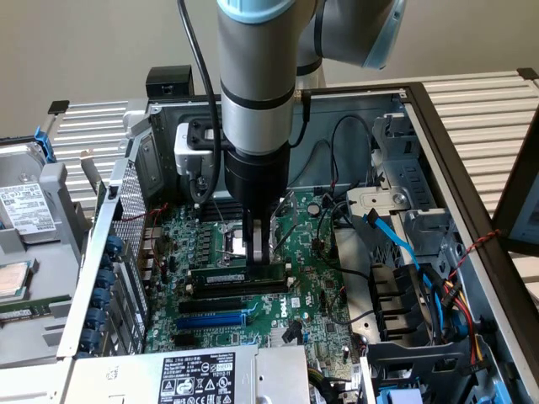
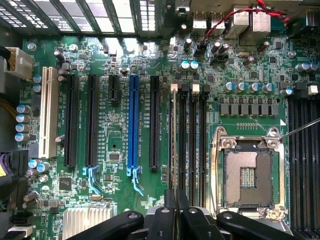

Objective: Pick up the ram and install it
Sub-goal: 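Insert the ram into the slot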

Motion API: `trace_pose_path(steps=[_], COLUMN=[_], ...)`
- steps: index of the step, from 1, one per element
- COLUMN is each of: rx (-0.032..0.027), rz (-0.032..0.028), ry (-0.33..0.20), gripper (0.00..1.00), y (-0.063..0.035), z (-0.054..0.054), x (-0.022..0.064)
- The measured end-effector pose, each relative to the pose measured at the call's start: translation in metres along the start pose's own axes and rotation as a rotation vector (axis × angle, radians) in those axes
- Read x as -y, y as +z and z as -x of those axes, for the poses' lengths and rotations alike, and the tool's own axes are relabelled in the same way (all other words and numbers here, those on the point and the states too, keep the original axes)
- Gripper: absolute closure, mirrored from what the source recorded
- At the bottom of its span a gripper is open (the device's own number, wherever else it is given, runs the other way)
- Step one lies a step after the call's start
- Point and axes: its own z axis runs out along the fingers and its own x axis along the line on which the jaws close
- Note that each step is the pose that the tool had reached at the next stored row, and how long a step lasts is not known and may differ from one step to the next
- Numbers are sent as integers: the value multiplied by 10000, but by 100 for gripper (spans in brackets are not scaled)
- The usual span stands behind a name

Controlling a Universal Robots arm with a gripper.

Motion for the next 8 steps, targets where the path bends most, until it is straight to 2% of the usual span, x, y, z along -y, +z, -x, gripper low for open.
trace_pose_path(steps=[8], rx=[2], rz=[-1], ry=[52], gripper=[87], y=[3], z=[-6], x=[1])
